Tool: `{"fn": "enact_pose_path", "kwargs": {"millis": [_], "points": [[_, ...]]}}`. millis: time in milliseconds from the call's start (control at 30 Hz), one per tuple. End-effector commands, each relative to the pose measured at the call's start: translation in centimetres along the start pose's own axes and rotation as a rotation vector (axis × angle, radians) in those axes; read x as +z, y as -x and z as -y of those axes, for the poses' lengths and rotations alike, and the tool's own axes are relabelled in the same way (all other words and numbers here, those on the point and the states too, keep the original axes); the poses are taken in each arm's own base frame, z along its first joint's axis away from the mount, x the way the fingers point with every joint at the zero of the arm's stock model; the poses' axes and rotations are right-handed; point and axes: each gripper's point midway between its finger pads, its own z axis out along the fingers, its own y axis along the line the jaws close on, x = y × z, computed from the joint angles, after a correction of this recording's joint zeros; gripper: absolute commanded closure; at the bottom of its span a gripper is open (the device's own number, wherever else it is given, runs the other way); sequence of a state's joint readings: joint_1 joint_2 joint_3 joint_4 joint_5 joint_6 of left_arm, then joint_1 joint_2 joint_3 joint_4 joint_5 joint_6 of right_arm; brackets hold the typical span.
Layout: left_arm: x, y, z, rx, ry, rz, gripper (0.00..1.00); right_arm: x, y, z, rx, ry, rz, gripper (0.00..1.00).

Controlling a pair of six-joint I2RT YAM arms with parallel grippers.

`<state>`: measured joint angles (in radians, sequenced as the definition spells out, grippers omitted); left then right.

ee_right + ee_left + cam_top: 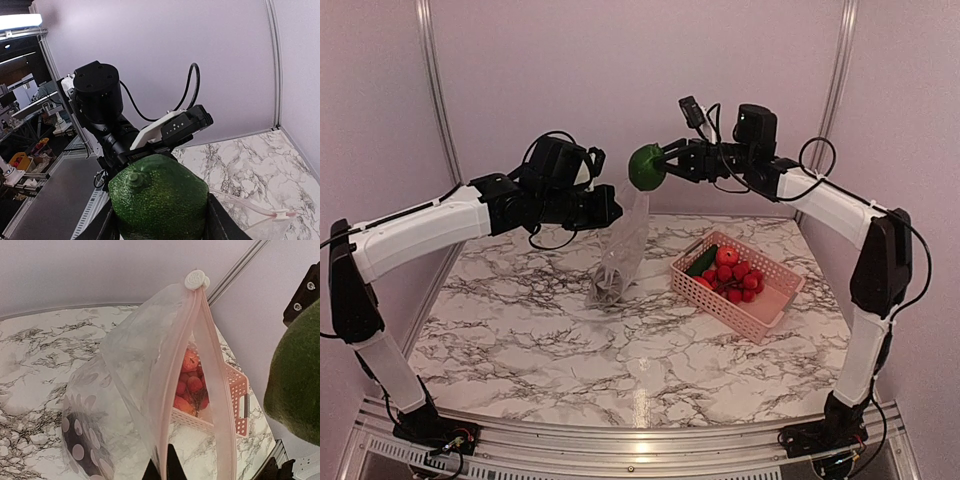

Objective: Place the food in the zip-top bag and seal the zipper
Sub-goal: Place the fake fruit in the zipper food storage bag, then adjust the zipper food storage bag at the center of the board.

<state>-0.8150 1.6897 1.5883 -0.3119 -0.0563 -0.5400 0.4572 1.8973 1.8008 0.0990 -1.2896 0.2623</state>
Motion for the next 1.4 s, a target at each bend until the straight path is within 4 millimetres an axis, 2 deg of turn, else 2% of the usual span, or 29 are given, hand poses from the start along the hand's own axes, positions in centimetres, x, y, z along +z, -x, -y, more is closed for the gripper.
{"fn": "enact_pose_path", "kwargs": {"millis": [0, 133, 233, 433, 600, 733, 833, 933, 1067, 1200, 1367], "points": [[-1.2, 1.0, 0.3, -0.012, -0.024, 0.039, 1.0, 0.8, -0.5, 1.6, 0.017, -0.047, 0.019, 0.65], [-1.4, 1.2, 0.4, -0.012, -0.028, 0.047, 1.0, 1.9, -2.3, 2.7, 0.006, -0.133, -0.035, 0.62], [-1.5, 1.4, 0.4, -0.013, -0.028, 0.053, 1.0, 2.9, -3.4, 2.7, -0.062, -0.184, -0.087, 0.59], [-1.8, 1.4, -0.2, -0.01, -0.003, 0.06, 1.0, 2.4, -4.4, 3.9, -0.106, -0.314, -0.148, 0.52], [-1.9, 1.4, -0.6, -0.014, 0.01, 0.064, 1.0, 1.9, -4.5, 3.8, -0.126, -0.35, -0.2, 0.28], [-1.7, 1.2, -0.8, -0.015, 0.011, 0.059, 1.0, 1.7, -4.1, 2.8, -0.159, -0.343, -0.266, 0.23], [-1.5, 1.1, -0.9, -0.014, 0.012, 0.053, 1.0, 1.1, -4.2, 1.7, -0.219, -0.34, -0.332, 0.24], [-1.4, 0.9, -0.9, -0.006, 0.009, 0.036, 1.0, 0.7, -5.1, 0.5, -0.339, -0.357, -0.433, 0.29], [-1.4, 0.9, -1.3, -0.002, 0.022, 0.037, 1.0, 2.1, -8.5, -1.8, -0.523, -0.34, -0.628, 0.44], [-1.5, 1.0, -1.4, -0.001, 0.023, 0.036, 1.0, 3.0, -11.9, -3.3, -0.599, -0.275, -0.754, 0.48], [-1.4, 0.9, -1.5, 0.009, 0.024, 0.02, 1.0, 3.5, -14.0, -3.9, -0.656, -0.244, -0.859, 0.54]]}}
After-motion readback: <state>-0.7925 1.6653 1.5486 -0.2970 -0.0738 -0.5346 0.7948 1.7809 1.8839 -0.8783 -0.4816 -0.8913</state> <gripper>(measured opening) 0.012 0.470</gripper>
